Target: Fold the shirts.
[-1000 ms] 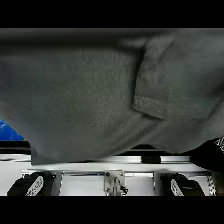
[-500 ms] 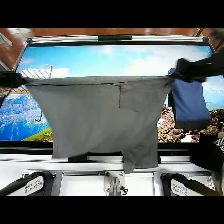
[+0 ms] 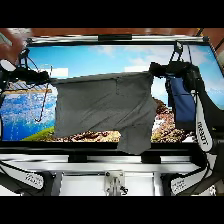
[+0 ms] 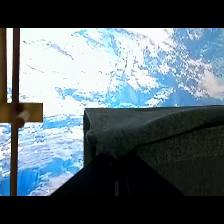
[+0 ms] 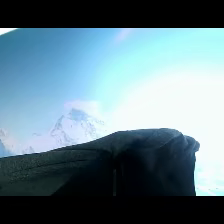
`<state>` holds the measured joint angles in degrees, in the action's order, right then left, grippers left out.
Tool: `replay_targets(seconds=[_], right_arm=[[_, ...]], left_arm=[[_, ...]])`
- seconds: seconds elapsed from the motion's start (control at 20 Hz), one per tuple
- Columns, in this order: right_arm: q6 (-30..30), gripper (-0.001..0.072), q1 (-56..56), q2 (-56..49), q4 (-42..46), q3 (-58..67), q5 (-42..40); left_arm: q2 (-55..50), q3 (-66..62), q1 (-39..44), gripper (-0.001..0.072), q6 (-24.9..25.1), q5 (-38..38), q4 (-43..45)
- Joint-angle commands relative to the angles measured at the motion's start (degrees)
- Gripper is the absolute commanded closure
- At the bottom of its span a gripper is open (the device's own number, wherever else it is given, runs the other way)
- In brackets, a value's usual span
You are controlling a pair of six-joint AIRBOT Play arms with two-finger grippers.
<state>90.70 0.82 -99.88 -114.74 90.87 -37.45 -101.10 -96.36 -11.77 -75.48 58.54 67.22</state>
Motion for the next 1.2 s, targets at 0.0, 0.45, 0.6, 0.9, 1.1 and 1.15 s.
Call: replay_targets(seconds=[0.0,0.45,0.6,0.9,1.1,1.15], right_arm=[[0.1,0.0644,0.4,-4.0,-0.4,0.0,0.0],[-0.9,0.0644,-0.3,-1.5,6.7,-0.1,-26.3],[-3.5,0.0644,0.0,-3.6,9.4,-0.1,-32.9],[-7.6,0.0644,0.0,-4.2,11.4,0.0,-31.7],[-6.6,0.0239,-0.4,-2.8,11.8,0.1,-32.5],[-5.4,0.0240,-0.9,-1.4,12.5,0.1,-33.6]], left_arm=[[-5.1,-1.2,0.0,0.0673,-0.3,-4.0,-5.9],[-5.8,-1.0,0.7,0.0675,-2.4,22.4,-2.1],[-5.8,0.1,1.3,0.0674,-6.5,25.7,4.9],[-6.4,0.7,2.2,0.0674,-6.9,25.7,3.1],[-6.7,0.6,2.6,0.0265,-7.2,27.0,0.4],[-6.1,0.6,2.2,0.0215,-7.8,28.1,0.4]])
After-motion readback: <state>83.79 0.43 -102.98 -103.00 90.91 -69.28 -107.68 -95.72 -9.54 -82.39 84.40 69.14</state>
